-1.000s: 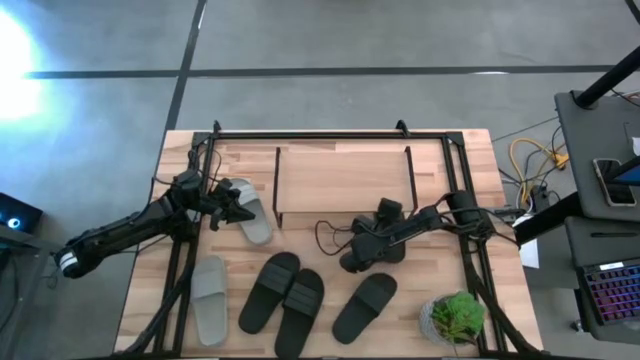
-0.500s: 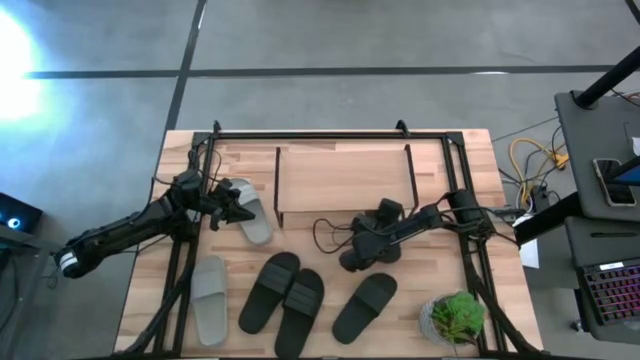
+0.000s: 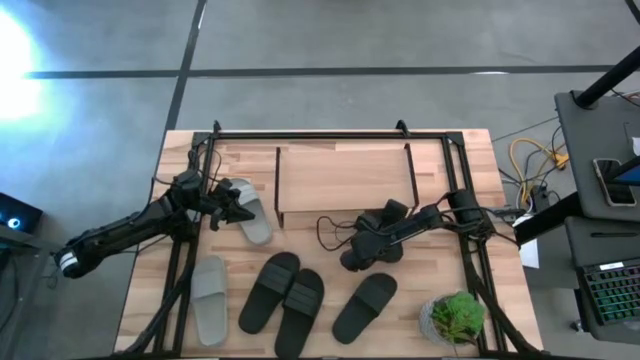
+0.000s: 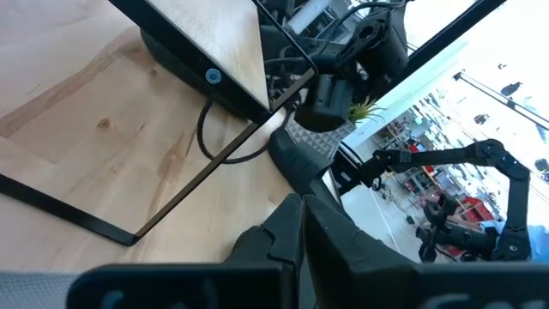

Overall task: Pick and place slides into the shelf
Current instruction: Put the black slipper under the shelf

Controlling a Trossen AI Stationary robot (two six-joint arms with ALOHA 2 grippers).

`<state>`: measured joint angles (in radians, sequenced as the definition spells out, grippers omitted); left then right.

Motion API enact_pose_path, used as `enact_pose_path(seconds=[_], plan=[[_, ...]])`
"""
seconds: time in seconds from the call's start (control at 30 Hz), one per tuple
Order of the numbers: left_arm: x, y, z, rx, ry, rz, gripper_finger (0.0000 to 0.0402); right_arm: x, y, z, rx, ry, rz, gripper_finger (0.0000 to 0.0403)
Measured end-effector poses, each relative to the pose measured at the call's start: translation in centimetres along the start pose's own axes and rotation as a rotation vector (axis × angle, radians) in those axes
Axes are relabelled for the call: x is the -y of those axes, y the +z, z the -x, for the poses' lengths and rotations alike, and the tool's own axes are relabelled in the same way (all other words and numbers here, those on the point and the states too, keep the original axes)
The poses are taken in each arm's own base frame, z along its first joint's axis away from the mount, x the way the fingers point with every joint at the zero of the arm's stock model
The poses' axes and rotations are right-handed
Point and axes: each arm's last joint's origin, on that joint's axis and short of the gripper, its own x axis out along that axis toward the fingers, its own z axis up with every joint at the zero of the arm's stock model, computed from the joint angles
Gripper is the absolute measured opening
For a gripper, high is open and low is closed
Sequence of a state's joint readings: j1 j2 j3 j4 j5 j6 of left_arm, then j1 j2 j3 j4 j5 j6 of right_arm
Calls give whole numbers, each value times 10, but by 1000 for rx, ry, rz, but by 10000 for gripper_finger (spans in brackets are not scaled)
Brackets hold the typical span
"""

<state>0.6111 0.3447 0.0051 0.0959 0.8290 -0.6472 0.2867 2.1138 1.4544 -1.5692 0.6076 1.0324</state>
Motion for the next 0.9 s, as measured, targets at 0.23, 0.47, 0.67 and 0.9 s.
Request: enact_pose_path(seconds=[0.23, 0.47, 0.67, 0.9], plan=[[0, 0, 0, -1, 1, 2, 0, 8, -1, 29, -17, 139, -62, 165], [0, 0, 0, 1, 0, -1, 0, 25, -25, 68, -265, 404, -339, 160], [0, 0, 0, -1, 1, 1, 0, 48, -51, 97, -514, 595, -669, 120], [0, 0, 0, 0, 1, 1, 0, 46, -51, 97, -498, 783, -798, 19]])
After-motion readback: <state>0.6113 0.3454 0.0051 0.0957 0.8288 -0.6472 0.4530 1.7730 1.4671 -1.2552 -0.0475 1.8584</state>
